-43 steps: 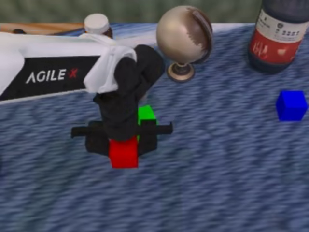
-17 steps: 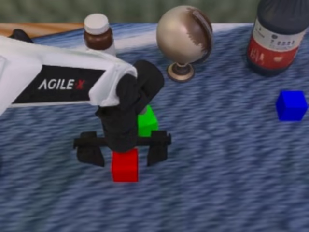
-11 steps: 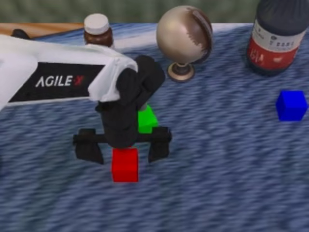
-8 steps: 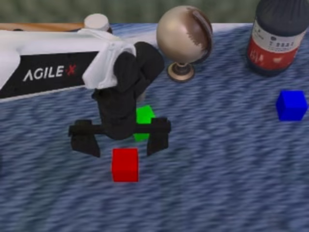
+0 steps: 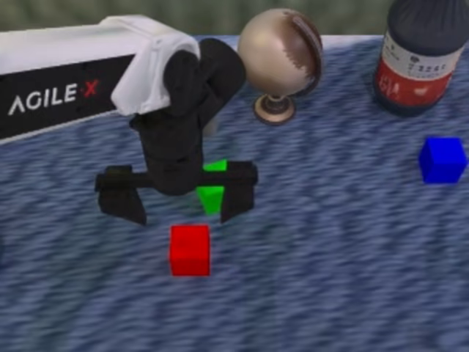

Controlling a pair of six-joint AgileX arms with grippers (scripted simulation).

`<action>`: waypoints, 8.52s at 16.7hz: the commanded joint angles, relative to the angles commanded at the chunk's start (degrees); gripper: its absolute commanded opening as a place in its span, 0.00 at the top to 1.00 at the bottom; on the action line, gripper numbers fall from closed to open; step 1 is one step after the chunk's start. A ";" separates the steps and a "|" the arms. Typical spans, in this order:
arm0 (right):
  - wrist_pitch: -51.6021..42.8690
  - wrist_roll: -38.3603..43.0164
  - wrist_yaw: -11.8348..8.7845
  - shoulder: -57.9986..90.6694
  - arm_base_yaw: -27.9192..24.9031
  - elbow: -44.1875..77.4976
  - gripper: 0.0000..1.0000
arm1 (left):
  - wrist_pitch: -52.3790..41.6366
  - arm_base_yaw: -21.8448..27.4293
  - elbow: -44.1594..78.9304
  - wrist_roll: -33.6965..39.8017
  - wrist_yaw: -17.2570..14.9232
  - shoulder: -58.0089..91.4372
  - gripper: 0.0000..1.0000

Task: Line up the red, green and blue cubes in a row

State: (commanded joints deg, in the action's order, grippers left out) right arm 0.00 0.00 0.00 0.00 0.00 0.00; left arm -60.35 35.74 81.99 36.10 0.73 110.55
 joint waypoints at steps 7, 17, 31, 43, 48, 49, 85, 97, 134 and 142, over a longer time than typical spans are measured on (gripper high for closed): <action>0.00 0.00 0.00 0.00 0.00 0.00 0.00 | -3.81 -0.46 10.18 -16.34 -0.17 7.26 0.00; 0.00 0.00 0.00 0.00 0.00 0.00 0.00 | -12.36 -3.16 32.49 -61.86 -0.95 22.92 0.00; 0.00 0.00 0.00 0.00 0.00 0.00 0.00 | -9.57 -4.08 35.12 -72.63 -1.03 26.72 0.00; 0.00 0.00 0.00 0.00 0.00 0.00 0.00 | 3.36 -4.26 26.02 -72.91 -1.07 30.47 0.08; 0.00 0.00 0.00 0.00 0.00 0.00 0.00 | 3.36 -4.26 26.02 -72.91 -1.07 30.47 0.45; 0.00 0.00 0.00 0.00 0.00 0.00 0.00 | 3.36 -4.26 26.02 -72.91 -1.07 30.47 0.53; 0.00 0.00 0.00 0.00 0.00 0.00 0.00 | -6.86 5.28 20.19 -79.75 -1.70 14.51 1.00; 0.00 0.00 0.00 0.00 0.00 0.00 0.00 | 0.82 8.88 11.47 -82.31 -1.75 12.73 1.00; 0.00 0.00 0.00 0.00 0.00 0.00 0.00 | -2.10 8.24 13.50 -82.42 -1.72 12.22 0.00; -0.40 0.04 -0.05 0.56 -0.07 0.57 0.00 | -5.12 7.77 15.36 -82.04 -1.61 10.36 0.00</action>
State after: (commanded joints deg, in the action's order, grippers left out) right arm -0.40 0.04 -0.05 0.56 -0.07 0.57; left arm -65.47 43.50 97.35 -45.94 -0.88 120.91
